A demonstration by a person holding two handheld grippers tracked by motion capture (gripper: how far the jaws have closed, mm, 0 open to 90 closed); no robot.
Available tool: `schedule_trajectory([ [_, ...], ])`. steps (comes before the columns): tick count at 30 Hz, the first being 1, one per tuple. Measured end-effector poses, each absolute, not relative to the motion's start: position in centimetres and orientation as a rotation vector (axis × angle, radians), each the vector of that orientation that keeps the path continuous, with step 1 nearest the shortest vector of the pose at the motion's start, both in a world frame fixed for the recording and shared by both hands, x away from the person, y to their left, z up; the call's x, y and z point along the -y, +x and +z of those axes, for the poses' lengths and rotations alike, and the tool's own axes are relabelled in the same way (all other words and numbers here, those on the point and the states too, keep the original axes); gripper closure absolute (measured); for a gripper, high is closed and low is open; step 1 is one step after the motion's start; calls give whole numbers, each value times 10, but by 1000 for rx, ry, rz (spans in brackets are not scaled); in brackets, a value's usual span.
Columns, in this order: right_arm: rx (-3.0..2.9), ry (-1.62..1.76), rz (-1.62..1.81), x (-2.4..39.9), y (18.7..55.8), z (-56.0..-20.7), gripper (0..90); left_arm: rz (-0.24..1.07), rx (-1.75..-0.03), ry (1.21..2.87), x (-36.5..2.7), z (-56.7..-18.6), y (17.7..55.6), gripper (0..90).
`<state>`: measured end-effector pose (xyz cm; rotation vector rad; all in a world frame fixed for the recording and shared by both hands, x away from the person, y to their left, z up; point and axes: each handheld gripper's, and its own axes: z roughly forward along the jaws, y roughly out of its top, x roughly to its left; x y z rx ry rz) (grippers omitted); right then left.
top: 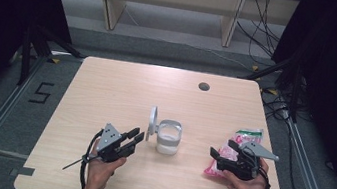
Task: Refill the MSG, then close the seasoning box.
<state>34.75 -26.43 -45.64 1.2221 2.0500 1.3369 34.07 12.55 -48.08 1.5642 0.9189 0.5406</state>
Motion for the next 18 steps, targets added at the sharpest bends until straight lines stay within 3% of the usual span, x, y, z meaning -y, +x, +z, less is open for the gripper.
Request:
schedule_trajectory([
  [10,-2068,1194,1329,261,346,-458,246,559,-895,1594,-125,-480,350,882],
  [18,-2076,1226,1346,253,344,-459,248,557,-889,1595,-125,-478,354,894],
])
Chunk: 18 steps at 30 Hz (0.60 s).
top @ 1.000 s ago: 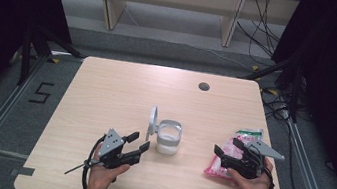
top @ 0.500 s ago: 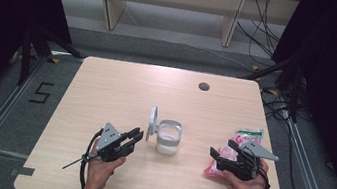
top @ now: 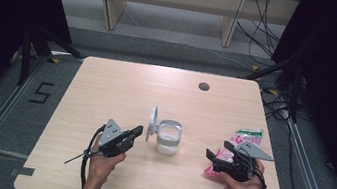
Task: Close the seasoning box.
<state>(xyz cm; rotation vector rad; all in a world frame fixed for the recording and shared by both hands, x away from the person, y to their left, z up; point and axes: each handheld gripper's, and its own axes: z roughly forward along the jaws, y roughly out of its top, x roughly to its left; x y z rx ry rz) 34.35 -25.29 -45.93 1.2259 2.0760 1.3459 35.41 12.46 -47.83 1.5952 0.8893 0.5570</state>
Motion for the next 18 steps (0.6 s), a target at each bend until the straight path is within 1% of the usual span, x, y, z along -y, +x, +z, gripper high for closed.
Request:
schedule_trajectory([
  [6,-2089,1171,1335,252,345,-462,249,560,-865,1594,-119,-472,357,894],
  [11,-2090,1211,1354,249,342,-461,249,553,-844,1591,-116,-468,358,894],
  [18,-2094,1124,1339,250,343,-461,249,553,-835,1590,-112,-463,358,893],
])
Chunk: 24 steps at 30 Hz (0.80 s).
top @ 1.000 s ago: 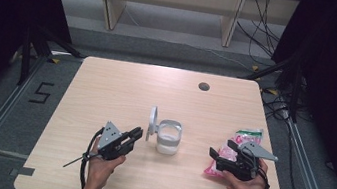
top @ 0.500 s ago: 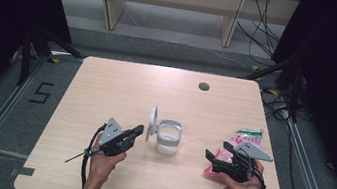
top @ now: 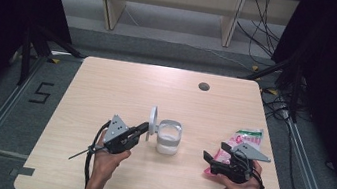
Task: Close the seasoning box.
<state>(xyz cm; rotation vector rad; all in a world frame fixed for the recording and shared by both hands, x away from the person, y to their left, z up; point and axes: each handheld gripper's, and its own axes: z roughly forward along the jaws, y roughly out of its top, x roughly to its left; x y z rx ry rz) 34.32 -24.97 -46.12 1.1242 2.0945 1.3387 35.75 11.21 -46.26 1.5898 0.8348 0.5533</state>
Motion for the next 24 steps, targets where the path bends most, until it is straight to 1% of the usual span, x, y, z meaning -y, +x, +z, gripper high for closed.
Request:
schedule_trajectory([
  [8,-2104,1122,1335,250,343,-461,249,543,-844,1576,-109,-463,356,893],
  [9,-2104,1122,1336,249,343,-461,249,551,-825,1589,-110,-462,357,894],
  [24,-2103,1107,1323,250,343,-462,249,542,-811,1599,-102,-460,356,893],
])
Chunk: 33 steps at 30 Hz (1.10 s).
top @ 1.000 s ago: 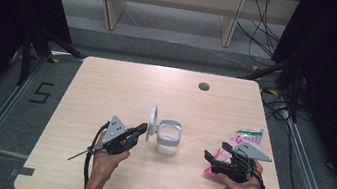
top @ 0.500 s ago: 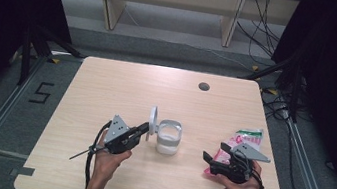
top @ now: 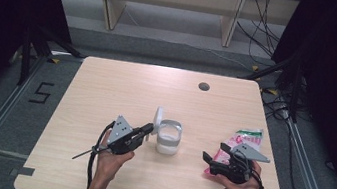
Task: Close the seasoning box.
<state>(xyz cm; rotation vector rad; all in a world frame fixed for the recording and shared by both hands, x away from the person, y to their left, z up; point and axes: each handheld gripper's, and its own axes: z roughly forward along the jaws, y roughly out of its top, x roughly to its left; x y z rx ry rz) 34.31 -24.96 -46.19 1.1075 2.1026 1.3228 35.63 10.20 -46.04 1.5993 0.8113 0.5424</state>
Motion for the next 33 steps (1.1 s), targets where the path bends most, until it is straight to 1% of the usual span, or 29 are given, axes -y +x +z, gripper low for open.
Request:
schedule_trajectory([
  [13,-2102,1112,1335,248,343,-462,249,529,-790,1618,-91,-460,355,892],
  [14,-2099,1158,1363,246,341,-463,249,534,-779,1624,-92,-460,356,891],
  [20,-2100,1162,1363,246,341,-463,249,520,-782,1623,-94,-458,354,851],
  [23,-2098,1169,1373,245,340,-463,249,511,-789,1618,-99,-458,353,810],
  [24,-2099,1146,1364,246,341,-463,250,505,-773,1613,-100,-459,354,783],
  [25,-2095,1158,1374,245,341,-463,250,496,-795,1613,-100,-459,352,761],
  [28,-2102,1111,1344,248,343,-463,250,479,-797,1629,-101,-461,353,656],
  [31,-2110,1142,1347,246,342,-463,250,469,-820,1614,-101,-461,350,590],
  [33,-2109,1130,1347,247,342,-463,250,458,-816,1613,-101,-462,348,530],
])
